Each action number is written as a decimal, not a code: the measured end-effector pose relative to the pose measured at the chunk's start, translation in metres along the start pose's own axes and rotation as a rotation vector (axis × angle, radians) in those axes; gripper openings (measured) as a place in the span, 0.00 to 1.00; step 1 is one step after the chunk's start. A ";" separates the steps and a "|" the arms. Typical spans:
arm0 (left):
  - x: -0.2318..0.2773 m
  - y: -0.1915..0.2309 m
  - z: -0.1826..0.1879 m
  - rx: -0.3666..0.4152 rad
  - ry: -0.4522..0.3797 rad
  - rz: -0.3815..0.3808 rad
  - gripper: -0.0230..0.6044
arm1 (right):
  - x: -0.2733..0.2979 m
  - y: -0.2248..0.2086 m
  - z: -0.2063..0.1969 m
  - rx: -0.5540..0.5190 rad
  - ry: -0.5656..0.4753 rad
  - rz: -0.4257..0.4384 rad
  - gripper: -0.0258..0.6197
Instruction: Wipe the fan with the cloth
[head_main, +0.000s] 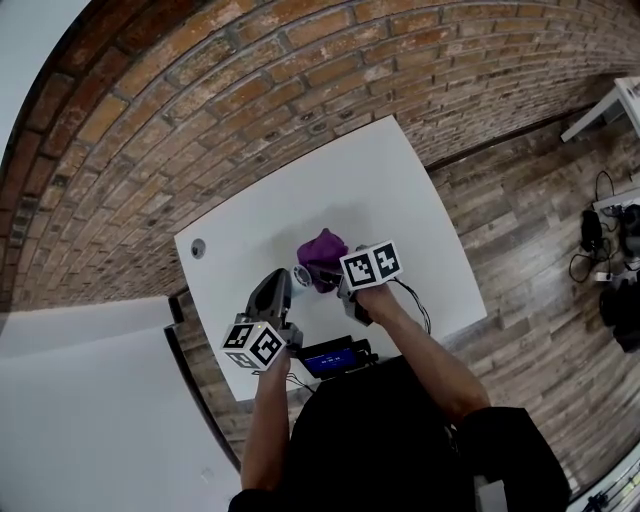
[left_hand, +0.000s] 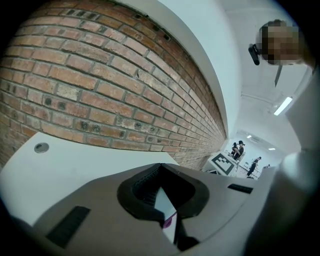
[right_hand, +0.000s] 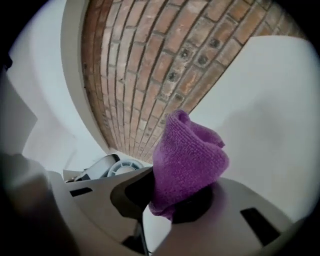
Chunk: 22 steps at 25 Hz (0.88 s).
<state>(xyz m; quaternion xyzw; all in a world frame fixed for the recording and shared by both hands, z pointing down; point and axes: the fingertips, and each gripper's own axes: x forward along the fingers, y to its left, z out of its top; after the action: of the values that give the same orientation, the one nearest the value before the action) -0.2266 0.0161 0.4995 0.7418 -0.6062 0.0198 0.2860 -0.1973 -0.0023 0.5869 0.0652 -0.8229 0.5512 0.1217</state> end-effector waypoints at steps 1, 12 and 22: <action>0.000 0.000 0.000 0.000 0.001 -0.001 0.04 | 0.002 -0.004 -0.003 0.041 -0.010 0.001 0.13; 0.001 -0.002 0.000 0.017 0.000 0.007 0.04 | 0.013 -0.058 -0.039 -0.096 0.162 -0.263 0.13; 0.002 0.000 0.001 0.012 -0.005 -0.002 0.04 | -0.015 -0.054 0.001 -0.142 0.041 -0.292 0.13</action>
<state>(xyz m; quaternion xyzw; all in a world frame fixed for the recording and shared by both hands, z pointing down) -0.2262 0.0141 0.4992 0.7442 -0.6060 0.0212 0.2800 -0.1696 -0.0249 0.6306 0.1639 -0.8389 0.4694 0.2215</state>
